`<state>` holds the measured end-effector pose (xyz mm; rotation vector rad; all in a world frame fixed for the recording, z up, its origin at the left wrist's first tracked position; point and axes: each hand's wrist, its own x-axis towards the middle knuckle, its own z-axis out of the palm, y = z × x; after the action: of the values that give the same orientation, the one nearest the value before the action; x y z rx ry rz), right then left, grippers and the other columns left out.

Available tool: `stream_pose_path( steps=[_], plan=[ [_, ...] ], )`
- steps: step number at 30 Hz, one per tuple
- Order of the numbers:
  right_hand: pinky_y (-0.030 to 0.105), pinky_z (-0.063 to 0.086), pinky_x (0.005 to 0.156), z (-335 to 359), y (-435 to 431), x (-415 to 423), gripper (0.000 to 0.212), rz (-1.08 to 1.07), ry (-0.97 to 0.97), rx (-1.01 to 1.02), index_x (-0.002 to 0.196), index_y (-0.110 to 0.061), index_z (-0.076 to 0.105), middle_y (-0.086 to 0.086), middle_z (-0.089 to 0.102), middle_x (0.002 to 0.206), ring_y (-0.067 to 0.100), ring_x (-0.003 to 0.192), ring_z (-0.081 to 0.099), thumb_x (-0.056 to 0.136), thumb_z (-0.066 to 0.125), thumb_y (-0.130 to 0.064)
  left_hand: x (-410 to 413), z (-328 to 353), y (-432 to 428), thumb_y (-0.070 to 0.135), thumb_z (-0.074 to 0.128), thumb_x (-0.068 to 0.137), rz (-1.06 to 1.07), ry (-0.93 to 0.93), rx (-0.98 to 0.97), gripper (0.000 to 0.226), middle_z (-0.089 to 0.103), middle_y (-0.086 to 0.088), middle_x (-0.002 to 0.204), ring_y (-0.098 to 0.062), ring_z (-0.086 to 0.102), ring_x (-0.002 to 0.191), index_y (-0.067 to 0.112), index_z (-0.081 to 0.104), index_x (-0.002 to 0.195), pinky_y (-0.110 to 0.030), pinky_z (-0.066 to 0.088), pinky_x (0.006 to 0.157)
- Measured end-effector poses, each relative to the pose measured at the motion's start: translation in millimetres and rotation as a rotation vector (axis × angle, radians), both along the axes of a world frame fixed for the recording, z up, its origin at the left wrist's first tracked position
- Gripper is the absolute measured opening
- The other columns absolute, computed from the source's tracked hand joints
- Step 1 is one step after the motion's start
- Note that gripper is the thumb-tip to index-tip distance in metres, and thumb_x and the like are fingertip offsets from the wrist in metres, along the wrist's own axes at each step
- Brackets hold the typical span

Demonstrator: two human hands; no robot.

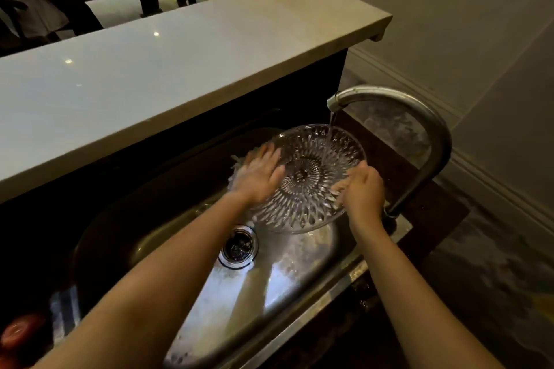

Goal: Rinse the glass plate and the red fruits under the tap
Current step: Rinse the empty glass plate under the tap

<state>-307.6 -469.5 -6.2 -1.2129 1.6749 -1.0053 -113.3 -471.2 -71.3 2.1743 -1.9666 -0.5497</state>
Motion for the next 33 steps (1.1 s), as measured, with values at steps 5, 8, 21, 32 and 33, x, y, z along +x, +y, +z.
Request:
stream_pose_path(
  steps=[5, 8, 21, 32, 33],
  plan=[
    [0.038, 0.052, 0.066, -1.4, -10.0, 4.0, 0.043, 0.013, 0.12, -0.083, 0.103, 0.001, 0.057, 0.015, 0.066, 0.081, 0.03, 0.075, 0.064, 0.101, 0.026, -0.03, -41.5, -1.6, 65.3, 0.05, 0.017, 0.098, -0.129, 0.178, 0.086, 0.062, -0.027, 0.008, 0.15, -0.009, -0.025, 0.14, 0.028, -0.012, 0.149, -0.037, -0.021, 0.112],
    [0.023, 0.034, 0.061, -4.1, -6.3, 7.7, 0.045, 0.026, 0.154, -0.061, 0.109, 0.002, 0.058, 0.02, 0.066, 0.102, 0.025, 0.086, 0.059, 0.102, 0.026, -0.028, -87.5, 20.3, 57.9, 0.035, 0.016, 0.102, -0.344, 0.29, -0.032, 0.055, -0.021, 0.011, 0.153, -0.005, -0.022, 0.141, 0.026, -0.01, 0.149, -0.032, -0.02, 0.113],
    [0.018, 0.042, 0.048, -1.5, -1.7, -8.3, 0.04, -0.038, 0.007, -0.056, 0.091, -0.006, 0.058, -0.003, 0.055, 0.057, 0.006, 0.048, 0.053, 0.101, 0.027, -0.029, -2.8, -0.2, -13.9, 0.048, 0.012, 0.099, -0.059, 0.013, -0.031, 0.055, -0.005, 0.007, 0.16, -0.009, -0.009, 0.146, 0.028, 0.002, 0.15, -0.036, -0.007, 0.118],
    [0.03, 0.046, 0.075, -0.7, 0.2, 4.8, 0.041, 0.053, -0.009, -0.063, 0.104, -0.006, 0.062, 0.011, 0.066, 0.1, 0.018, 0.088, 0.062, 0.101, 0.029, -0.029, -96.0, 40.5, 5.1, 0.041, 0.014, 0.097, -0.285, 0.209, -0.233, 0.058, 0.001, 0.004, 0.16, -0.005, -0.005, 0.145, 0.022, 0.004, 0.151, -0.03, -0.008, 0.118],
    [0.033, 0.047, 0.074, 0.0, 0.0, 3.0, 0.041, 0.041, -0.032, -0.046, 0.102, -0.005, 0.062, 0.012, 0.066, 0.097, 0.02, 0.086, 0.062, 0.101, 0.029, -0.029, -93.3, 42.4, -9.2, 0.042, 0.016, 0.098, -0.256, 0.178, -0.24, 0.058, 0.002, 0.002, 0.16, -0.008, -0.002, 0.146, 0.02, 0.006, 0.151, -0.034, -0.004, 0.119]
  ],
)
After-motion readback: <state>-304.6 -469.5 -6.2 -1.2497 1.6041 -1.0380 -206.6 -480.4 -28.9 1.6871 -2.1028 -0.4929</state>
